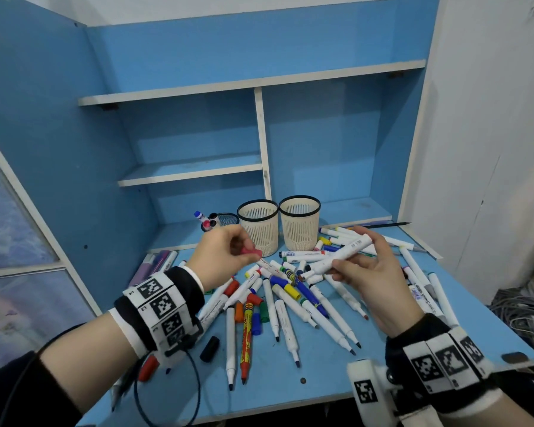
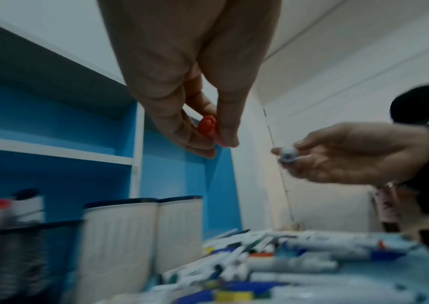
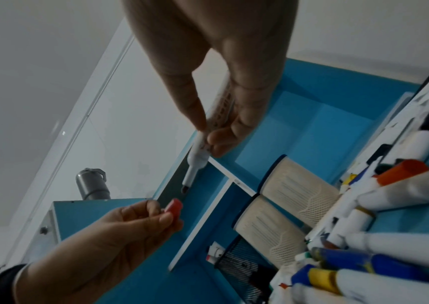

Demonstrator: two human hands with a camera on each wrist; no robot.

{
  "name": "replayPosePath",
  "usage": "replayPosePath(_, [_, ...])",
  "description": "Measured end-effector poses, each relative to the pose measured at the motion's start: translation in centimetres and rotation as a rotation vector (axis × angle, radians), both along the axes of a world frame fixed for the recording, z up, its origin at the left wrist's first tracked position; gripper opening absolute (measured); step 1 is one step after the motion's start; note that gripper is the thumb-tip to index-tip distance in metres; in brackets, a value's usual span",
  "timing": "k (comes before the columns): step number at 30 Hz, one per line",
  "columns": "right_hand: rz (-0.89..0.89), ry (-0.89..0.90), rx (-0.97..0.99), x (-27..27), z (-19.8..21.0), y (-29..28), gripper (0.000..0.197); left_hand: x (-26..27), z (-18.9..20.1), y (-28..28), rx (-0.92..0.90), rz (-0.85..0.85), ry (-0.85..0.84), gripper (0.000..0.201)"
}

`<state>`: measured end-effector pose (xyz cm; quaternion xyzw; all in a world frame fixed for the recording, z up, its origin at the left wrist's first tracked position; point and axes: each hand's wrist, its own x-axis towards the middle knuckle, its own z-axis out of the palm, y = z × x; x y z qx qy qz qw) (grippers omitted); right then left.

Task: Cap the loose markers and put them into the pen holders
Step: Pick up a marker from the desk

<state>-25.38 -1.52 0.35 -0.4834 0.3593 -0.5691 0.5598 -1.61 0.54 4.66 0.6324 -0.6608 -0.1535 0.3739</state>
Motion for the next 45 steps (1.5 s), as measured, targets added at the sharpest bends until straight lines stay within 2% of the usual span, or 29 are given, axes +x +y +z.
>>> replayPosePath(4, [-0.014, -0.115, -0.039, 0.5, 0.6, 0.4, 0.047, -2.6, 0.5, 1.5, 0.015, -0.100, 0.316, 0.023])
replayPosePath(9, [-0.002, -0.190, -0.101, 0.8, 1.3, 1.2, 0.045, -4.2, 0.7, 3.1, 0.007, -0.155, 0.448, 0.022])
replayPosePath(12, [-0.014, -0.226, -0.150, 0.8, 1.6, 1.8, 0.052, -4.5, 0.8, 3.7, -0.009, -0.147, 0.483, 0.017])
replayPosePath(16, [-0.034, -0.310, -0.187, 0.8, 2.0, 2.1, 0.078, -4.5, 1.3, 4.3, -0.024, -0.137, 0.503, 0.017])
replayPosePath(17, [-0.031, -0.303, -0.193, 0.8, 2.0, 2.1, 0.075, -4.5, 1.4, 4.5, -0.023, -0.141, 0.504, 0.017])
replayPosePath(20, [-0.006, -0.248, -0.211, 0.8, 1.6, 2.1, 0.044, -4.6, 1.6, 4.8, -0.014, -0.164, 0.515, 0.020])
replayPosePath(21, [0.004, -0.238, -0.215, 0.8, 1.6, 2.3, 0.040, -4.6, 1.6, 4.9, -0.011, -0.171, 0.524, 0.020])
replayPosePath(27, [0.018, -0.261, -0.211, 1.0, 1.5, 2.5, 0.034, -4.6, 1.8, 5.1, -0.029, -0.171, 0.519, 0.022])
replayPosePath(28, [0.020, -0.259, -0.218, 1.2, 1.5, 2.5, 0.038, -4.6, 1.8, 5.2, -0.034, -0.171, 0.518, 0.023])
replayPosePath(31, [0.046, -0.259, -0.236, 1.5, 1.6, 2.8, 0.069, -4.9, 1.8, 5.5, -0.046, -0.177, 0.505, 0.021])
replayPosePath(33, [0.057, -0.267, -0.265, 1.7, 1.8, 3.0, 0.067, -5.1, 1.9, 5.7, -0.050, -0.172, 0.523, 0.020])
replayPosePath(38, [0.030, -0.262, -0.324, 2.4, 1.7, 3.3, 0.036, -5.2, 2.1, 6.1, 0.009, -0.185, 0.626, 0.011])
replayPosePath(42, [0.062, -0.299, -0.297, 3.2, 1.5, 3.7, 0.039, -5.2, 2.5, 6.2, 0.084, -0.200, 0.643, 0.017])
replayPosePath(45, [0.089, -0.332, -0.291, 3.3, 1.7, 3.8, 0.060, -5.0, 2.8, 6.2, 0.111, -0.211, 0.583, 0.019])
